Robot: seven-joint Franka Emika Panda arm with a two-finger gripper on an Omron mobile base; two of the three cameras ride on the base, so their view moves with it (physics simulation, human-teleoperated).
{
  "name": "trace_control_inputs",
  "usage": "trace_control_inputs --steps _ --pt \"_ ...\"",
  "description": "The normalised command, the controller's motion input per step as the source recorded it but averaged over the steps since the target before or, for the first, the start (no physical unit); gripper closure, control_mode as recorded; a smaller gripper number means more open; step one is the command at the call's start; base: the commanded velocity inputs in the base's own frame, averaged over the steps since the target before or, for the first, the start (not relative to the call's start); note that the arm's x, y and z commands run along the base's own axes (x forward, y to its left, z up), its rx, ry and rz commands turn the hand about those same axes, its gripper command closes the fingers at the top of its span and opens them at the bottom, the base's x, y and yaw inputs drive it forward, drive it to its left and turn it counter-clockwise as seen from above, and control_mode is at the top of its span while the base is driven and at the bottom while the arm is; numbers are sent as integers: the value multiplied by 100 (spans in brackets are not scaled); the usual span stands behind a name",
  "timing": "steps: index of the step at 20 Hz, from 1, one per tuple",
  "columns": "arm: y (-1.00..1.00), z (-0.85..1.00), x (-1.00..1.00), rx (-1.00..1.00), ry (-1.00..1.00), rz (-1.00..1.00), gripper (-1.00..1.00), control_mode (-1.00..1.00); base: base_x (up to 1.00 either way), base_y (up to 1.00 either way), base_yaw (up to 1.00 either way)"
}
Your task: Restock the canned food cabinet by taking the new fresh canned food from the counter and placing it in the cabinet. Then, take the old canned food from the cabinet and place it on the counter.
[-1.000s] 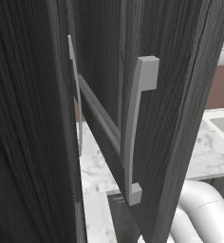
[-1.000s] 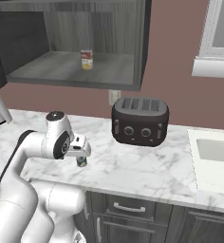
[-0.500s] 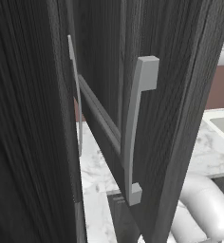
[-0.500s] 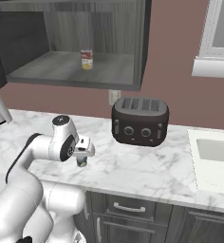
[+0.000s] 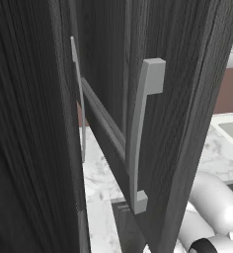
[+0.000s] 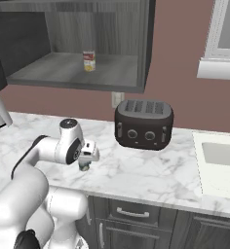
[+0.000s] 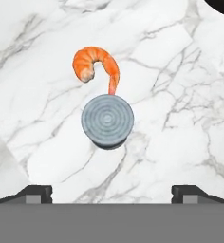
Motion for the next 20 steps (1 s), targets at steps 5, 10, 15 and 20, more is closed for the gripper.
trace_control_inputs --steps 5,10,15,20 --pt "1 -27 0 1 -8 0 -100 -100 0 0 0" --pt "3 -31 0 0 -9 0 -100 -100 0 0 0" --pt "7 -34 0 0 -8 1 -100 -100 0 0 0" --pt "9 -32 0 0 -2 2 -100 -100 0 0 0"
